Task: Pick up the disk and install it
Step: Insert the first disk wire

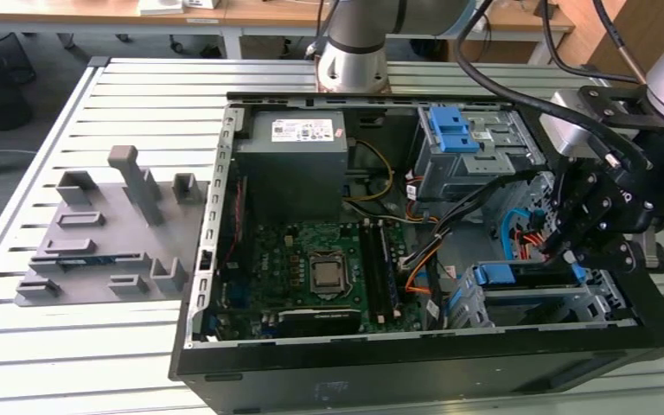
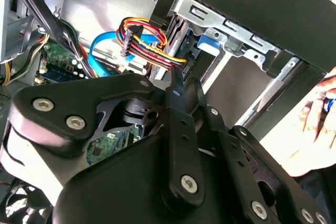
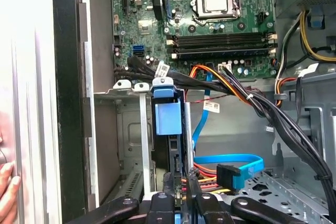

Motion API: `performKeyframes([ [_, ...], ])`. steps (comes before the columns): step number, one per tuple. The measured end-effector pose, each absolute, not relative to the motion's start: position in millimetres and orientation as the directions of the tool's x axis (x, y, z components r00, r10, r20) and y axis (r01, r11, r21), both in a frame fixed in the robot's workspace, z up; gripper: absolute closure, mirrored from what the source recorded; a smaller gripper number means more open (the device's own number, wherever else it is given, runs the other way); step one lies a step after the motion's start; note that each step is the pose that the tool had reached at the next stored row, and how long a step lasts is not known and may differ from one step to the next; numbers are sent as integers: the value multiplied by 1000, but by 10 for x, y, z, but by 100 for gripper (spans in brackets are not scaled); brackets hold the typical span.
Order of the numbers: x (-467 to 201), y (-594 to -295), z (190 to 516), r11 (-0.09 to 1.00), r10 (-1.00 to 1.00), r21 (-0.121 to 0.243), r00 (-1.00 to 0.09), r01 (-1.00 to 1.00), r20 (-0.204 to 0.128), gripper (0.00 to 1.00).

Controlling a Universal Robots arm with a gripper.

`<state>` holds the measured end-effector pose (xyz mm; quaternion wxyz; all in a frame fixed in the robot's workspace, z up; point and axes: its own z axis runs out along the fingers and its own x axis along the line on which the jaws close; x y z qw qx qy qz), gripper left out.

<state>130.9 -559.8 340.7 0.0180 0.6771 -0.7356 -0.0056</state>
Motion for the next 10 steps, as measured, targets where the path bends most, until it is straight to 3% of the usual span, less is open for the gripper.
performKeyframes([
  [2,1309,-5597,3407,83,-996,32,-82,-996,19,78],
  [5,1309,-5597,3407,83,-996,32,-82,-996,19,89],
  [10,1309,-5597,3407,83,-996,32,-82,-996,19,89],
])
